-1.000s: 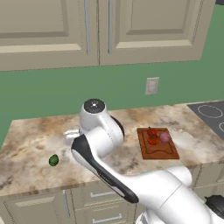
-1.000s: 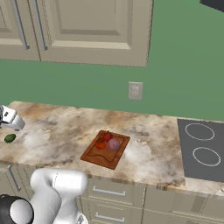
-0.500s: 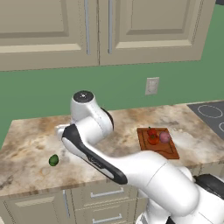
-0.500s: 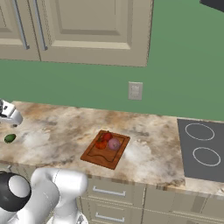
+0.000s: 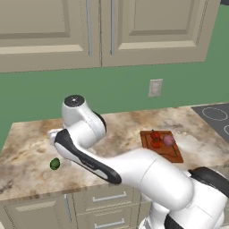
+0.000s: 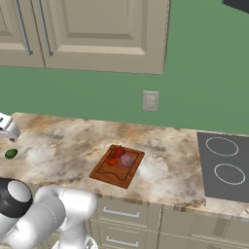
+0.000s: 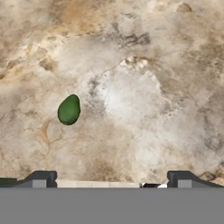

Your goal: Place the avocado, onion, tomato, and bell pepper on the cutting board.

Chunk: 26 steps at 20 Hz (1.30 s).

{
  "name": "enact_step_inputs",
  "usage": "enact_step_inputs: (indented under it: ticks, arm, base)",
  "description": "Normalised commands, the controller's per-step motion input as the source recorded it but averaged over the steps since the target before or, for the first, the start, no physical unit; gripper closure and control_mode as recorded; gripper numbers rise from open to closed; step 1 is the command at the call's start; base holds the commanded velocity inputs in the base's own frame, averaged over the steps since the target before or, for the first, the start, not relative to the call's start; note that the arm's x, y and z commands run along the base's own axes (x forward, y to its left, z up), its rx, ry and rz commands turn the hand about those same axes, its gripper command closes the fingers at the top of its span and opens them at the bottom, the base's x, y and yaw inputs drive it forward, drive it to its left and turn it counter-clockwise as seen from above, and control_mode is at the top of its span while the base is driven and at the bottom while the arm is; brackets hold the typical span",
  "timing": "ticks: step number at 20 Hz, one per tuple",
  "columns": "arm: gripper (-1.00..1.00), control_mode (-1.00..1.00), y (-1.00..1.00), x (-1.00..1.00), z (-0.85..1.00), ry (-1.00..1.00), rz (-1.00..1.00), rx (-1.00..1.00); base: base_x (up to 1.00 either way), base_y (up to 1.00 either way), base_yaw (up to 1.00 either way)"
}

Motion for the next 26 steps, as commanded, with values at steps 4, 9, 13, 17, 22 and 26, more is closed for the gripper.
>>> enact_step_inputs:
  ticks: [4,9,13,17,22,26]
  arm:
    - [-1.00,-1.00,0.26,0.29,-0.07,0.01,0.00,0.01]
    - [-1.00,-1.00,0.23,0.29,-0.21,0.00,0.00,0.00]
    - [-1.00,-1.00,0.27,0.36,-0.38,0.02,0.00,0.00]
    - [-1.00,-1.00,0.32,0.38,-0.30,0.02,0.00,0.00]
    - [-1.00,-1.00,0.45,0.24,-0.11,0.00,0.00,0.00]
    - [-1.00,-1.00,0.39,0.18,-0.03,0.03,0.00,0.00]
  base:
    - [0.00,0.00,0.00]
    - [0.00,0.00,0.00]
    - [0.00,0.00,0.00]
    - [0.00,0.00,0.00]
    - [0.00,0.00,0.00]
    - [0.00,0.00,0.00]
